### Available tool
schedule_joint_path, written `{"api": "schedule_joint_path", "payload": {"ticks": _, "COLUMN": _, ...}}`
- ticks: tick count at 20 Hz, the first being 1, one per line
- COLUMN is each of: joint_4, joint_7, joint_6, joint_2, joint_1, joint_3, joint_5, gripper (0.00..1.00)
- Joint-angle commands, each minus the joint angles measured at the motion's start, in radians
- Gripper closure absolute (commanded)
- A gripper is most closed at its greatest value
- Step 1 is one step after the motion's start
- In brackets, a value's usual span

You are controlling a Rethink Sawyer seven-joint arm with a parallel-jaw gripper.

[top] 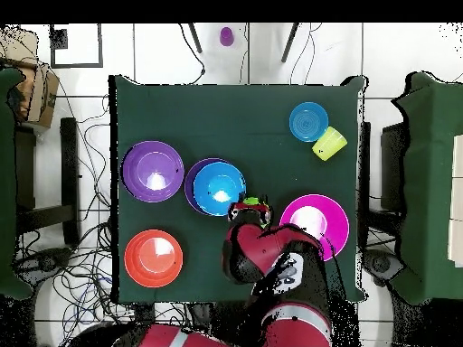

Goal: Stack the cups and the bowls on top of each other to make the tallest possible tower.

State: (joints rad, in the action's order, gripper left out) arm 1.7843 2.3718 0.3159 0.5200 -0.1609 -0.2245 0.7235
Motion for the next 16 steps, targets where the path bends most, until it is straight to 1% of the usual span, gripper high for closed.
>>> {"api": "schedule_joint_path", "payload": {"ticks": 1, "joint_4": 0.051, "joint_7": 0.056, "joint_6": -0.019, "joint_2": 0.016, "joint_1": -0.013, "joint_3": 0.13, "joint_5": 0.056, "gripper": 0.0}}
{"api": "schedule_joint_path", "payload": {"ticks": 7, "joint_4": 0.049, "joint_7": 0.049, "joint_6": -0.028, "joint_2": 0.022, "joint_1": -0.023, "joint_3": 0.14, "joint_5": 0.059, "gripper": 0.0}}
{"api": "schedule_joint_path", "payload": {"ticks": 11, "joint_4": 0.047, "joint_7": 0.047, "joint_6": -0.004, "joint_2": 0.005, "joint_1": -0.008, "joint_3": 0.118, "joint_5": 0.046, "gripper": 0.0}}
{"api": "schedule_joint_path", "payload": {"ticks": 16, "joint_4": 0.033, "joint_7": 0.043, "joint_6": -0.003, "joint_2": -0.009, "joint_1": 0.0, "joint_3": 0.113, "joint_5": 0.038, "gripper": 0.0}}
